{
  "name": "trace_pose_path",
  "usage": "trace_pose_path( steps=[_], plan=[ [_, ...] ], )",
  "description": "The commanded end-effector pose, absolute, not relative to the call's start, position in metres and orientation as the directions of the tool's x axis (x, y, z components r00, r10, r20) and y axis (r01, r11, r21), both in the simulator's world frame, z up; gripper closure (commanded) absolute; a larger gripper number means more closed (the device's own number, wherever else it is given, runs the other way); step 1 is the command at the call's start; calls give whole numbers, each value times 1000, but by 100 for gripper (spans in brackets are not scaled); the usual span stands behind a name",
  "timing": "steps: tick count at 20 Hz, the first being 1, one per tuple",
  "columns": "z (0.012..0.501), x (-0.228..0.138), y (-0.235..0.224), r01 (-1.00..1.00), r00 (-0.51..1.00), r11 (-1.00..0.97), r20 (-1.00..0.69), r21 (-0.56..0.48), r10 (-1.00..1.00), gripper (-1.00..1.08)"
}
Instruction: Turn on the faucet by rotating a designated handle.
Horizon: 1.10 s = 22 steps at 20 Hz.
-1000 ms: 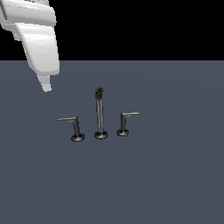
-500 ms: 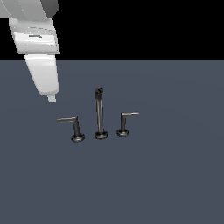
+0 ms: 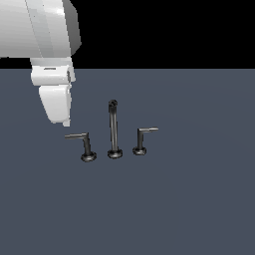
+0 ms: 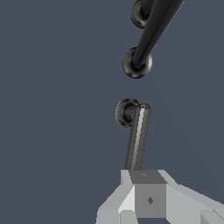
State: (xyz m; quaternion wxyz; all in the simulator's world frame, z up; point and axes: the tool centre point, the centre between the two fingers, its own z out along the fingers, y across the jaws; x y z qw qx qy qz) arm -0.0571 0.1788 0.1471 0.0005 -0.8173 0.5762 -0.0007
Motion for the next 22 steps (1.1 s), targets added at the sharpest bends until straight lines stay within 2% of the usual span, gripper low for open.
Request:
trace_pose_path(
  steps=[1, 12, 22],
  plan=[
    [136, -48, 179, -954, 299, -299, 2, -1, -954, 108],
    [102, -19, 177, -984, 180, -180, 2, 0, -984, 108],
    [98, -14, 176, -987, 163, -163, 0, 0, -987, 108]
  ],
)
